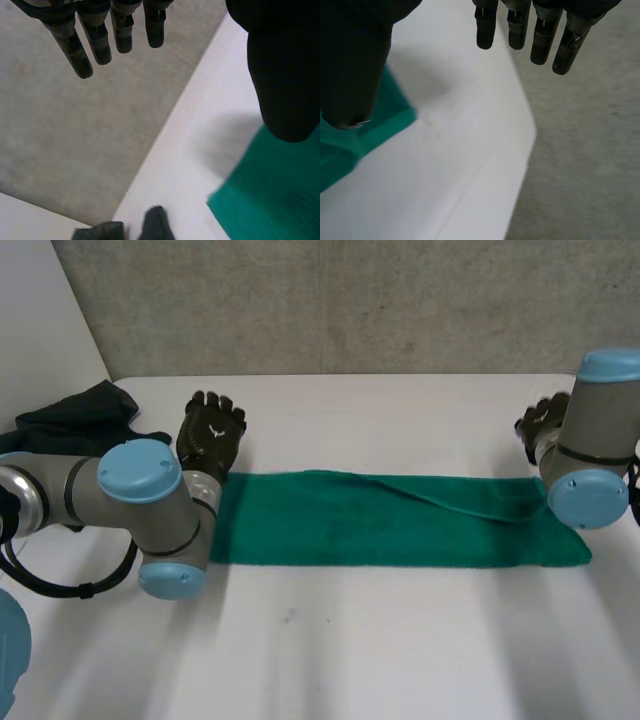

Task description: Fold the laundry.

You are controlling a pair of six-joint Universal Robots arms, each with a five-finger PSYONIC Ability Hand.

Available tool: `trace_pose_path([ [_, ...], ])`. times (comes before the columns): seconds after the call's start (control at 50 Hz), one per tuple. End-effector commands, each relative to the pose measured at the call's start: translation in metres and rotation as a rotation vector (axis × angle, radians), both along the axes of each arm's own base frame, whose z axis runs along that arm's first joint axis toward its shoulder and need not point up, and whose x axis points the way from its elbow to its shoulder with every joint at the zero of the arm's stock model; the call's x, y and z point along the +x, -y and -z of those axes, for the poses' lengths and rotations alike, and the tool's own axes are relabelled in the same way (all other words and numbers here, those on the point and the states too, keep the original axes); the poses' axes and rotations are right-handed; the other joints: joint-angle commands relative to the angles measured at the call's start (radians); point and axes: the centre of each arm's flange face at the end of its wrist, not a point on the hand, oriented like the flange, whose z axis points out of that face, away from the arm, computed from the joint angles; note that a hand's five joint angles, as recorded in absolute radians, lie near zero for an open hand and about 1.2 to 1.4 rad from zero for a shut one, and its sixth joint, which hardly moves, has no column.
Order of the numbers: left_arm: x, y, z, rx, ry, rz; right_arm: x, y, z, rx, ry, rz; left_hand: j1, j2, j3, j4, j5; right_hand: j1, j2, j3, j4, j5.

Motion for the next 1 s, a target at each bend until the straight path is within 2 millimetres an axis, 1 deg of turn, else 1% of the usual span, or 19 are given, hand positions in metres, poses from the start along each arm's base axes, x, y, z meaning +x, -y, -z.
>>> trace_pose_path([
  [0.02,0.004,-0.007,-0.024,-0.054,-0.034,-0.016,-0.002,-0.016,-0.064,-0.113,0.196,-0.012,-0.025,-0.032,-0.039,-0.029,-0.047,-0.028,-0.046,-0.040,-0.062,-0.063],
  [0.08,0.007,-0.014,-0.029,-0.047,-0.035,-0.011,0.000,-0.031,-0.076,-0.097,0.225,-0.060,-0.025,-0.032,-0.039,-0.029,-0.047,-0.028,-0.046,-0.040,-0.062,-0.063],
  [0.12,0.009,-0.022,-0.026,-0.025,-0.026,-0.006,0.000,-0.042,-0.077,-0.061,0.223,-0.084,-0.025,-0.032,-0.039,-0.029,-0.047,-0.028,-0.046,-0.040,-0.062,-0.063],
  [0.14,0.010,-0.024,-0.023,-0.013,-0.019,-0.006,-0.001,-0.055,-0.074,-0.001,0.219,-0.104,-0.025,-0.032,-0.039,-0.029,-0.047,-0.028,-0.046,-0.040,-0.062,-0.063],
  [0.22,0.015,-0.034,-0.018,0.026,-0.001,-0.005,-0.003,-0.079,-0.056,0.169,0.223,-0.129,-0.025,-0.032,-0.039,-0.029,-0.047,-0.028,-0.046,-0.040,-0.062,-0.063],
  [0.28,0.018,-0.041,-0.011,0.056,0.014,-0.002,-0.006,-0.083,-0.045,0.217,0.238,-0.129,-0.025,-0.032,-0.039,-0.029,-0.047,-0.028,-0.046,-0.040,-0.062,-0.063],
  [0.42,0.019,-0.042,-0.008,0.079,-0.024,-0.002,-0.011,-0.062,-0.009,0.184,0.269,-0.129,-0.025,-0.032,-0.039,-0.029,-0.047,-0.028,-0.046,-0.040,-0.062,-0.063],
  [0.44,0.019,-0.042,-0.008,0.083,-0.029,-0.002,-0.010,-0.055,0.001,0.169,0.264,-0.132,-0.025,-0.032,-0.039,-0.029,-0.047,-0.028,-0.046,-0.040,-0.062,-0.063],
  [0.56,0.020,-0.043,-0.007,0.089,-0.043,-0.002,-0.003,-0.024,0.032,0.106,0.239,-0.142,-0.025,-0.032,-0.039,-0.029,-0.047,-0.028,-0.046,-0.040,-0.062,-0.063],
  [0.6,0.020,-0.043,-0.007,0.090,-0.042,-0.002,-0.002,-0.014,0.037,0.089,0.231,-0.141,-0.025,-0.032,-0.039,-0.029,-0.047,-0.028,-0.046,-0.040,-0.062,-0.063],
  [0.66,0.020,-0.043,-0.007,0.091,-0.042,-0.004,-0.001,0.006,0.033,0.014,0.237,-0.115,-0.025,-0.032,-0.039,-0.029,-0.047,-0.028,-0.046,-0.040,-0.062,-0.063],
  [0.68,0.020,-0.043,-0.007,0.091,-0.042,-0.004,-0.002,0.018,0.026,-0.056,0.258,-0.091,-0.025,-0.032,-0.039,-0.029,-0.047,-0.028,-0.046,-0.040,-0.062,-0.063],
  [0.74,0.021,-0.043,-0.007,0.090,-0.042,-0.005,-0.005,0.034,0.008,-0.203,0.337,-0.061,-0.025,-0.032,-0.039,-0.029,-0.047,-0.028,-0.046,-0.040,-0.062,-0.063],
  [0.76,0.020,-0.043,-0.007,0.090,-0.042,-0.004,-0.008,0.042,-0.005,-0.290,0.401,-0.052,-0.025,-0.032,-0.039,-0.029,-0.047,-0.028,-0.046,-0.040,-0.062,-0.063],
  [0.8,0.020,-0.044,-0.007,0.091,-0.041,-0.004,-0.012,0.044,-0.018,-0.344,0.444,-0.051,-0.025,-0.032,-0.039,-0.029,-0.047,-0.028,-0.046,-0.040,-0.062,-0.063],
  [0.84,0.021,-0.045,-0.008,0.091,-0.041,-0.005,-0.014,0.040,-0.031,-0.352,0.476,-0.053,-0.025,-0.032,-0.039,-0.029,-0.047,-0.028,-0.046,-0.040,-0.062,-0.063],
  [0.88,0.022,-0.047,-0.009,0.092,-0.043,-0.004,-0.014,0.035,-0.033,-0.324,0.471,-0.056,-0.025,-0.032,-0.039,-0.029,-0.047,-0.028,-0.046,-0.040,-0.062,-0.063],
  [0.96,0.023,-0.049,-0.010,0.093,-0.042,-0.004,-0.017,0.016,-0.025,-0.181,0.454,-0.056,-0.025,-0.032,-0.039,-0.029,-0.047,-0.028,-0.046,-0.040,-0.062,-0.063],
  [1.0,0.023,-0.049,-0.010,0.093,-0.042,-0.004,-0.023,-0.001,-0.019,-0.060,0.441,-0.045,-0.025,-0.032,-0.039,-0.029,-0.047,-0.028,-0.046,-0.040,-0.062,-0.063],
])
